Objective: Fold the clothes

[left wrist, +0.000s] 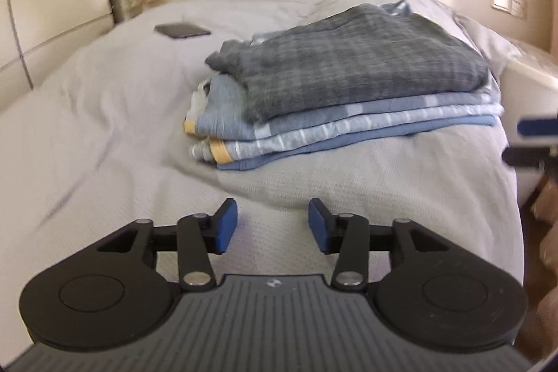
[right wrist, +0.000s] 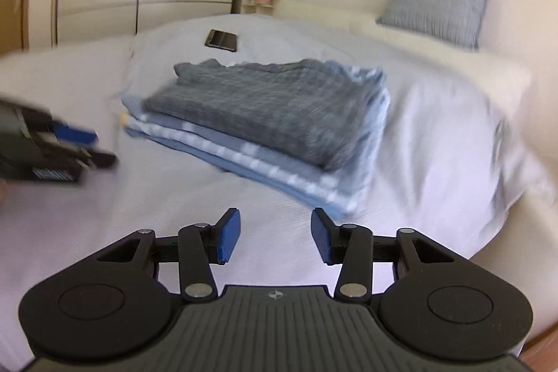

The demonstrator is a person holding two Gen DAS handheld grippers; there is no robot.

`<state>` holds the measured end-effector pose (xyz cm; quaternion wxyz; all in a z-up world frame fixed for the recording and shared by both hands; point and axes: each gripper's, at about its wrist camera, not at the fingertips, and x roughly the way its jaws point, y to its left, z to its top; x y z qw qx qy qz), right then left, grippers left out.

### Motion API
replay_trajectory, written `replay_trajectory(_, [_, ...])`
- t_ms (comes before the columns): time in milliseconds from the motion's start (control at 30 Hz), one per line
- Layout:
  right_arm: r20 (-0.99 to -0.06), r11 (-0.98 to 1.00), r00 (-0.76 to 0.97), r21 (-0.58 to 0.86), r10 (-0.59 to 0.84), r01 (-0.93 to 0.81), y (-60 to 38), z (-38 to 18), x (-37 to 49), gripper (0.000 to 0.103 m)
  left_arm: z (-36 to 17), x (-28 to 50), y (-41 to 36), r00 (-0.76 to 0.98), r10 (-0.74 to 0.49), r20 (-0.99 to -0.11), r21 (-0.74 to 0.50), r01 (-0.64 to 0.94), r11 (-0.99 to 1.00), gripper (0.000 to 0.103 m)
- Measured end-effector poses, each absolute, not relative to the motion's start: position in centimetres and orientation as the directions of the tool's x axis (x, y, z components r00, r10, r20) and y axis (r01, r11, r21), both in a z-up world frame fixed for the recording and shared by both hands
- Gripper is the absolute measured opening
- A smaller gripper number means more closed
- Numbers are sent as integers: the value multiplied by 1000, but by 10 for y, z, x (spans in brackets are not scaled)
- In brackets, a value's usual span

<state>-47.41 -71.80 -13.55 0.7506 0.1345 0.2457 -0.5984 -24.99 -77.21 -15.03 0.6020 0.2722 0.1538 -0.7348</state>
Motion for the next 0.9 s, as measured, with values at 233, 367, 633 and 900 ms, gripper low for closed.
replay_trajectory(233, [-554,137,181,119,-813,983,-743,-145,-468,53,-161,-248,-790,-90,-797,-598,43,989,-144,81])
replay_trajectory(367, [-580,85,150,138,-801,987,-753,-159,-464,67,-167,-249,-791,-68,-808,-586,63,990,-129,99])
replay_trajectory(633, [-589,57,109,106,-801,993,-756,-171,-459,90,-170,-253,-792,-67,-798,-598,85,986,-147,102])
replay_trajectory(900, [-613,43,98,104,-784,994,-761,-175,-459,101,-171,-253,-791,-74,-805,-588,83,985,-151,102])
